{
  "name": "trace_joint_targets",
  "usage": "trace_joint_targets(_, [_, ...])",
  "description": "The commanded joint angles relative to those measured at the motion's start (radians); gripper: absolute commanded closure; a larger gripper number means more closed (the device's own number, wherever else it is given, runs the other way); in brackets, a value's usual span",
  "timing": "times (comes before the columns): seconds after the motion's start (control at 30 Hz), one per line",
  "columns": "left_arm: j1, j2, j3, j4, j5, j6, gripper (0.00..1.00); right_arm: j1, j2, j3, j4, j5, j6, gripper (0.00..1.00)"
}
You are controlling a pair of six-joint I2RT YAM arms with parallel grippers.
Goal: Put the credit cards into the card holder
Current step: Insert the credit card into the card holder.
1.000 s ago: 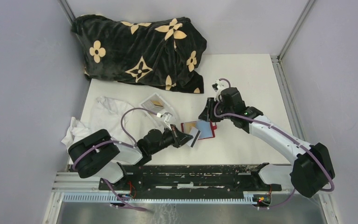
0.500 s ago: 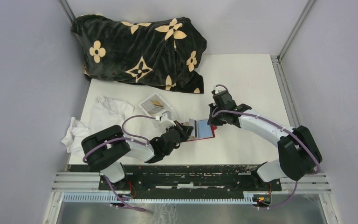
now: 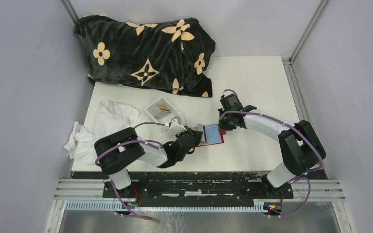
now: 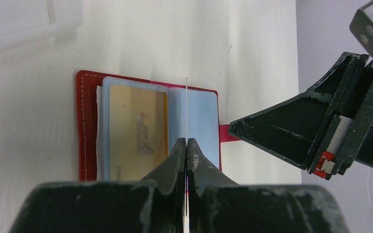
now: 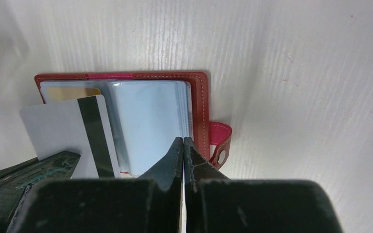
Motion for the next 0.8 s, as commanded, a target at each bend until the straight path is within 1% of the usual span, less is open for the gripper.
trace_joint_targets(0.0, [-0.007, 0.017, 0.045, -0.012, -0.070, -0.052, 0.97, -0.017, 0.014, 0.043, 0.014, 0.008, -0.001, 0.99])
trace_joint_targets(0.77, [-0.029, 0.064, 0.077, -0.066, -0.116, -0.119, 0.97, -0.058, 0.093, 0.035, 0.033, -0.025, 0.013, 0.99])
